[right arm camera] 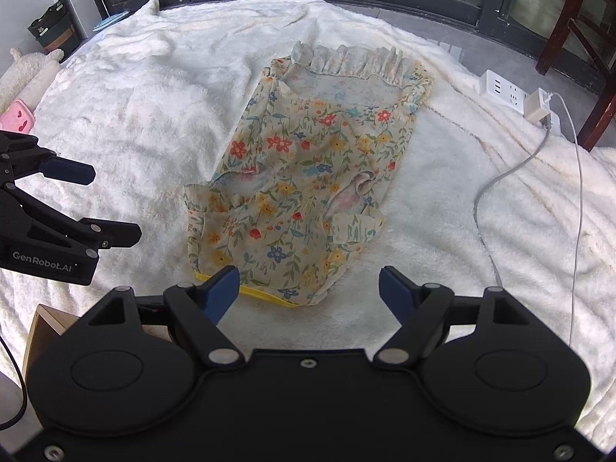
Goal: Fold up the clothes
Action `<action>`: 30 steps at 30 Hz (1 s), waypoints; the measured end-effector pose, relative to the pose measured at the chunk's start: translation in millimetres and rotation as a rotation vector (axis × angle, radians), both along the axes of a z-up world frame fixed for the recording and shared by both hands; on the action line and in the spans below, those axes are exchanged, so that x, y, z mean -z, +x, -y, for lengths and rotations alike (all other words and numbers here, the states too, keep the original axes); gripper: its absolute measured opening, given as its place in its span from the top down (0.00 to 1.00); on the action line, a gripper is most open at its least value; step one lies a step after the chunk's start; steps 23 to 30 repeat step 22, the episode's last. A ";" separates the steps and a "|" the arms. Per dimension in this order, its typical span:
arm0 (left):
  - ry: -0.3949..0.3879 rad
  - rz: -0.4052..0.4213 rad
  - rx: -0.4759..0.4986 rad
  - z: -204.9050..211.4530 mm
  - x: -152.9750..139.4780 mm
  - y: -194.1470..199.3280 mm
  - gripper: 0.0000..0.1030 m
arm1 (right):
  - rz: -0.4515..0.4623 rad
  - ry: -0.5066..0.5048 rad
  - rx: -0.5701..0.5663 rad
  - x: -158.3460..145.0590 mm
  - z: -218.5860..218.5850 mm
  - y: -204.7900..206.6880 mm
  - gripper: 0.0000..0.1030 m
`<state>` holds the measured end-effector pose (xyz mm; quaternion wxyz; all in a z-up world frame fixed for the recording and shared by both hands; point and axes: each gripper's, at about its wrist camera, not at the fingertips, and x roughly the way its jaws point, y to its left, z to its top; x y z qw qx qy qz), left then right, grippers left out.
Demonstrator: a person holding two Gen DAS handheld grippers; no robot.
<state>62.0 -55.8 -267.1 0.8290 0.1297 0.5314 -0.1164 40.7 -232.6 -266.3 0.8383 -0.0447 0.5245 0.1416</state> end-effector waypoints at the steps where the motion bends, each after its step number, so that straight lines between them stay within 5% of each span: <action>1: 0.000 0.000 0.000 0.2 0.0 0.1 0.23 | 0.000 -0.001 0.000 0.2 0.1 0.1 0.20; 30: -0.010 -0.004 0.005 -6.0 -0.3 1.8 0.23 | -0.006 -0.004 -0.007 2.0 -1.8 -0.1 0.20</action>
